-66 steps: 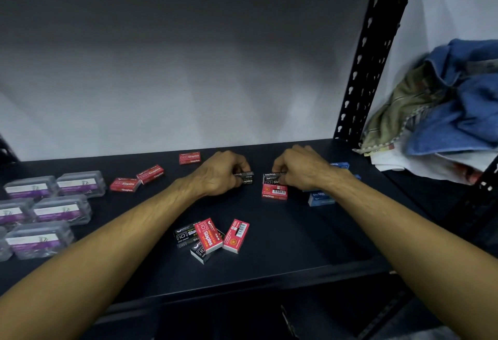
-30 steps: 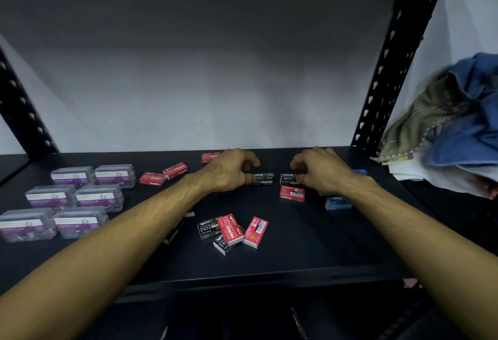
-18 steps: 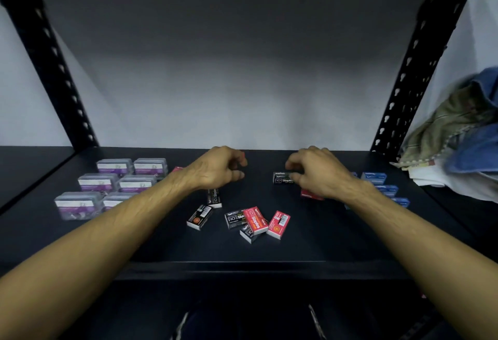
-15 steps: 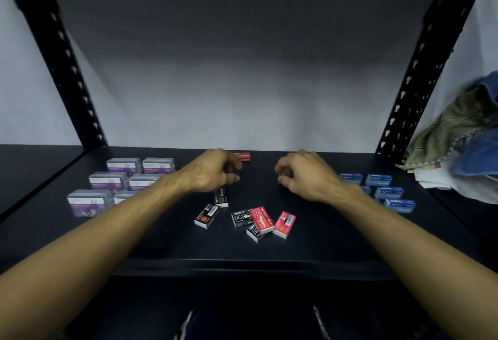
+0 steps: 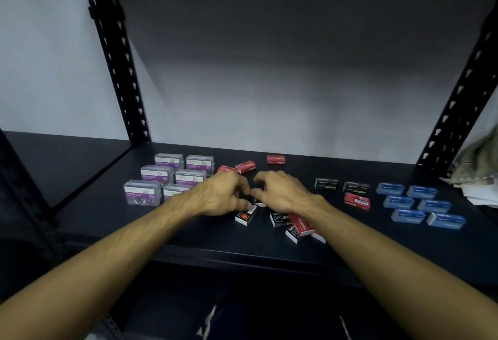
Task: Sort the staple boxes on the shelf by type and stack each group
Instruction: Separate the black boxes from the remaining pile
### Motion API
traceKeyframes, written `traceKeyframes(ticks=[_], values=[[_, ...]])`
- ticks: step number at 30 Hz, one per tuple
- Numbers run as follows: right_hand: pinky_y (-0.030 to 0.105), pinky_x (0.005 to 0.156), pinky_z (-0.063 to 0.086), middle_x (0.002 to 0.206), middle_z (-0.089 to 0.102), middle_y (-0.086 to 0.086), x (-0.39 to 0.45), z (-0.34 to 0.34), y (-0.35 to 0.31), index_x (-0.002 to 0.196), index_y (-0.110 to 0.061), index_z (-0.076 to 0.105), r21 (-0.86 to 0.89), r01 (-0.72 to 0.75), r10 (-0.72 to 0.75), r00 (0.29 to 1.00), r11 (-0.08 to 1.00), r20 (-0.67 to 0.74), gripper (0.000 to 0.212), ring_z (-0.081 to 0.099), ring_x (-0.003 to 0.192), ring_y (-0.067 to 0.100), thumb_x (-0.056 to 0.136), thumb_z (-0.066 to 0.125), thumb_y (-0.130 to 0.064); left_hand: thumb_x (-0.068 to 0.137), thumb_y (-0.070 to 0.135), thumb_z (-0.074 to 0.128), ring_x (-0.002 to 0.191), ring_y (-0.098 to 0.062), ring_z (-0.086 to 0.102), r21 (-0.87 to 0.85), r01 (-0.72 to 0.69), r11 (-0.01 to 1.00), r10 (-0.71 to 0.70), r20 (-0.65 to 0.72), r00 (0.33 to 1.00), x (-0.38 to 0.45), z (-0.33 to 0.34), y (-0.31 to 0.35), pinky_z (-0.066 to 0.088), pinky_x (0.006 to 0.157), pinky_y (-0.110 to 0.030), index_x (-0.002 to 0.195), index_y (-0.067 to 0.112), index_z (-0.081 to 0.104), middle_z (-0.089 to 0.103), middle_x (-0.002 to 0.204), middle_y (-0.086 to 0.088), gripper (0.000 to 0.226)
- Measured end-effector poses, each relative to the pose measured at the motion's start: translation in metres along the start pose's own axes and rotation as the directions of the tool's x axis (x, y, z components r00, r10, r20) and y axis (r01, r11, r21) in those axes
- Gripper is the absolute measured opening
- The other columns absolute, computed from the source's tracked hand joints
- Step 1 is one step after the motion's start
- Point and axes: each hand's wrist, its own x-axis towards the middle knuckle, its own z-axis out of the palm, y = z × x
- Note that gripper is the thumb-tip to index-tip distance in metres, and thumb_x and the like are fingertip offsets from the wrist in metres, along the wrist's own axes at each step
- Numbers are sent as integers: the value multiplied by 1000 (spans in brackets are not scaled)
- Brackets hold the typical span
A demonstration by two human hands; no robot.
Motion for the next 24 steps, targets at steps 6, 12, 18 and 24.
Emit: traceKeyframes(ticks=[6, 12, 18, 24], values=[[37, 85, 49, 125, 65, 4, 9, 3, -7, 133, -21, 56, 2, -80, 79, 996, 997, 37, 47, 62, 111, 25, 93, 59, -44, 74, 52, 78, 69, -10, 58, 4, 50, 999, -50, 36, 998, 0, 15, 1, 42, 58, -25, 101, 20, 62, 61, 79, 5, 45], [32, 74, 47, 113, 68, 2, 11, 1, -5, 121, -17, 63, 19, -124, 123, 991, 992, 48, 39, 64, 98, 22, 88, 66, -39, 75, 44, 79, 68, -12, 59, 11, 65, 998, -66, 89, 994, 4, 17, 2, 48, 62, -28, 101, 22, 56, 61, 78, 4, 41], [34, 74, 51, 103, 65, 0, 8, -4, 6, 108, -16, 65, 49, -224, 221, 973, 973, 59, 40, 64, 91, 20, 82, 71, -45, 77, 28, 76, 66, -11, 56, 12, 61, 998, -63, 144, 988, 10, 14, 3, 43, 59, -26, 101, 26, 52, 58, 76, 6, 34], [33, 68, 46, 102, 66, 2, 5, -7, 16, 106, -15, 64, -15, -274, 275, 960, 962, 50, 45, 62, 87, 21, 85, 65, -55, 82, 24, 72, 68, -8, 54, 0, 27, 1000, -26, 142, 989, 17, 9, 5, 38, 56, -19, 113, 21, 61, 61, 85, 3, 33]])
